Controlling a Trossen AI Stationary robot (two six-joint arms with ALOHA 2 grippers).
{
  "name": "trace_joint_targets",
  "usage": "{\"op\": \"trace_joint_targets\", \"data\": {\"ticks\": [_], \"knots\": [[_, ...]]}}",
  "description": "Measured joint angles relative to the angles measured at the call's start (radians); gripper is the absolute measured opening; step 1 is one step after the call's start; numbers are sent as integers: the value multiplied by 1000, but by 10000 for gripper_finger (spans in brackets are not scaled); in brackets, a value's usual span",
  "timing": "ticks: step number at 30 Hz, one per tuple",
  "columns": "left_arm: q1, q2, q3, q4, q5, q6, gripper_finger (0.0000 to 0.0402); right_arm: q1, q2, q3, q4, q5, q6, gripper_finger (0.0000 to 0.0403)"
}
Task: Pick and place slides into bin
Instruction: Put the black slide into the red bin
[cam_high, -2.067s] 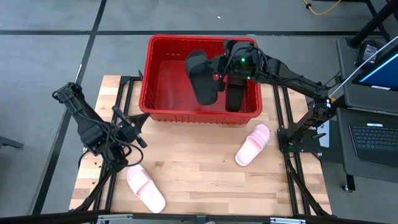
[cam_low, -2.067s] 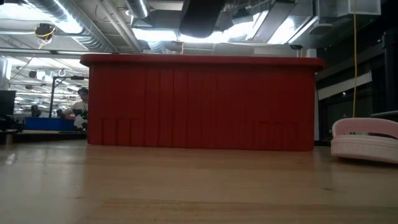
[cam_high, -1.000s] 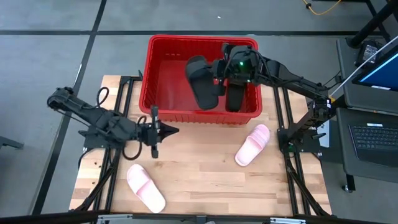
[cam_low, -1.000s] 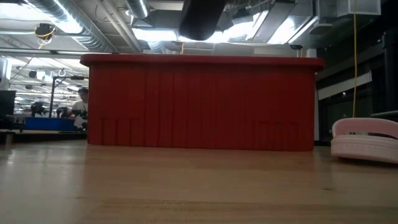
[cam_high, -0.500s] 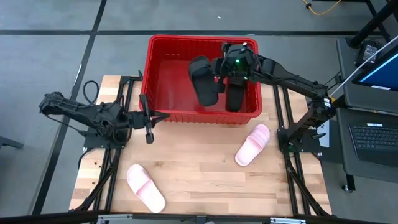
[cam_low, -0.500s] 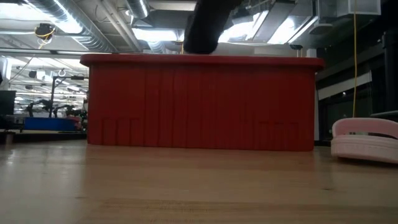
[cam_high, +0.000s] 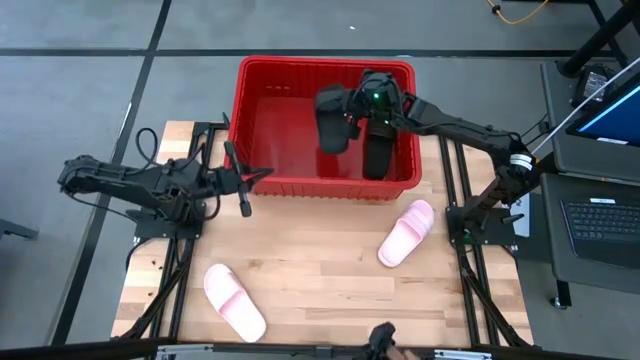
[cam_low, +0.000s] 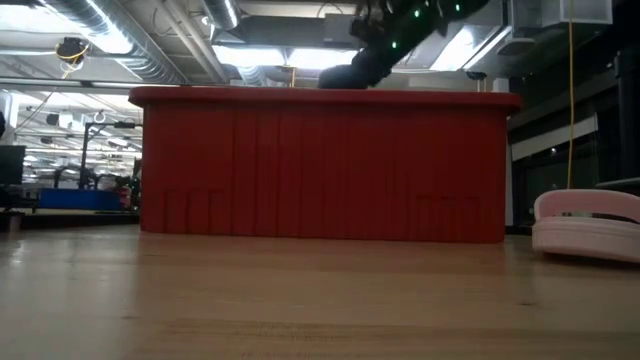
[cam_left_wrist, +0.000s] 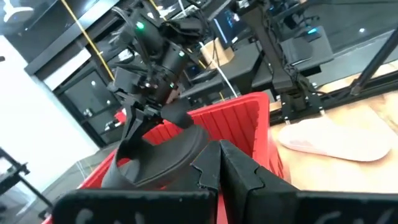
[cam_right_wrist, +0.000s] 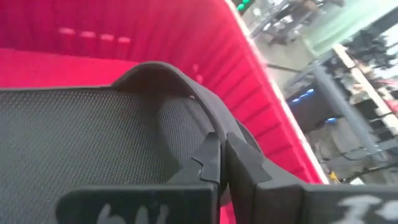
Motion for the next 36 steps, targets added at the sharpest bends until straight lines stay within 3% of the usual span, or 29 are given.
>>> {"op": "trace_joint_targets", "data": {"ticks": [6, 23, 36], "knots": [[22, -2, 0, -2, -3, -67, 1, -43, 0, -95, 131, 9, 9, 14], [25, -4, 0, 120, -30, -131, 2, -92, 14, -132, 86, 13, 40, 14], [26, -3, 0, 119, -121, -131, 2, -169, 17, -396, 342, -24, 47, 14]]}}
